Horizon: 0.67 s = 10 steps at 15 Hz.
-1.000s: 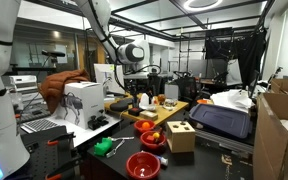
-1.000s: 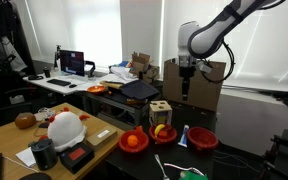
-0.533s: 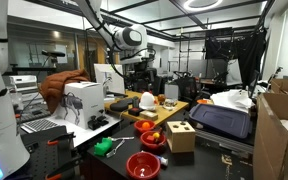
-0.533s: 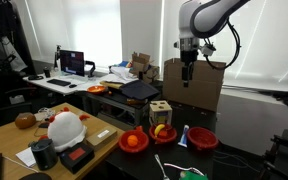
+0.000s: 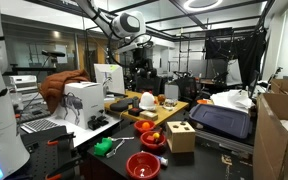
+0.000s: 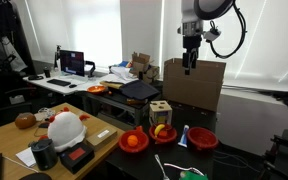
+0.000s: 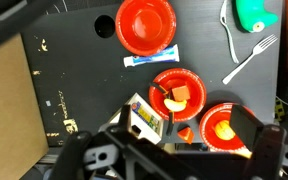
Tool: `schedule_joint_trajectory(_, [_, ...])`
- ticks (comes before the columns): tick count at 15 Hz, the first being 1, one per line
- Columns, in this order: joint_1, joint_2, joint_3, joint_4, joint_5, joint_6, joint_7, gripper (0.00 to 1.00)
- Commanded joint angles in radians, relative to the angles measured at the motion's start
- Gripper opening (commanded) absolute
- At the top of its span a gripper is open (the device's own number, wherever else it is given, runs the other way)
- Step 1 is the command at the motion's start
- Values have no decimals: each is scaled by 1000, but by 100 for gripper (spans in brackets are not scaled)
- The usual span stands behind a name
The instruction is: Remove the fork from the bowl
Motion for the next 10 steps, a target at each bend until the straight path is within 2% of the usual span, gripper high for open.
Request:
schedule_joint_trajectory(1, [9,-42,-3,38,18,-92,25,100])
schedule_joint_trajectory(10, [7,-92,0,90,122,-195,-1,100])
